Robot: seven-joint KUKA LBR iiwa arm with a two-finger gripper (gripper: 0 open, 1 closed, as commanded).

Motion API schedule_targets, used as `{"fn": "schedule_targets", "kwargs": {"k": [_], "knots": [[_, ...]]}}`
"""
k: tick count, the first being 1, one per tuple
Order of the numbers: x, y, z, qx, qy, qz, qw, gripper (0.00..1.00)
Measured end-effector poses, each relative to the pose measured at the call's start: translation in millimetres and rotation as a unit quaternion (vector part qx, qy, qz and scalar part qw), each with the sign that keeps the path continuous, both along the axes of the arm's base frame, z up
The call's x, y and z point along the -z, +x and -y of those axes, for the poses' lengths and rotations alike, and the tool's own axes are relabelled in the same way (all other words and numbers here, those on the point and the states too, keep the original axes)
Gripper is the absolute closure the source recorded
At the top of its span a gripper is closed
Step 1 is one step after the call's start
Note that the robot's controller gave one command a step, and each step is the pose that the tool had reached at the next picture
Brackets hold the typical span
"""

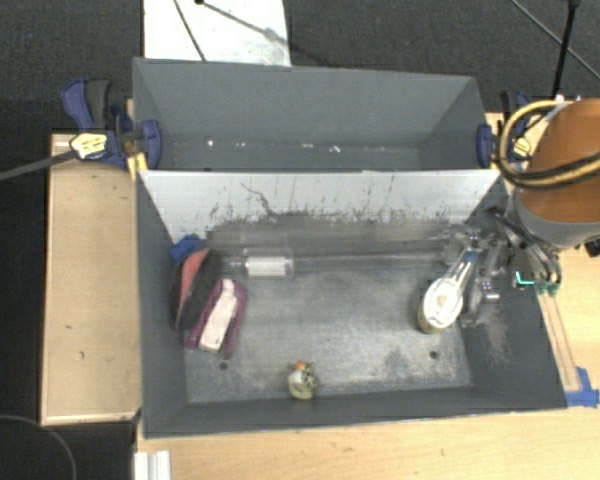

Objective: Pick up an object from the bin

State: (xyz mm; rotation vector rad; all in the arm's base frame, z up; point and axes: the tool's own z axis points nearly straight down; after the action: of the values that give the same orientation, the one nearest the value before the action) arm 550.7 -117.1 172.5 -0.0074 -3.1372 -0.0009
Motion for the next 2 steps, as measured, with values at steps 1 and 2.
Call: {"fn": "schedule_targets", "kwargs": {"k": [1,2], "knots": [[92.3,25.1,16.2,-0.177,0.001,0.0018,0.9842,0.00],[89.0,27.2,17.0,-0.178,-0.001,0.0047,0.9839,1.00]]}}
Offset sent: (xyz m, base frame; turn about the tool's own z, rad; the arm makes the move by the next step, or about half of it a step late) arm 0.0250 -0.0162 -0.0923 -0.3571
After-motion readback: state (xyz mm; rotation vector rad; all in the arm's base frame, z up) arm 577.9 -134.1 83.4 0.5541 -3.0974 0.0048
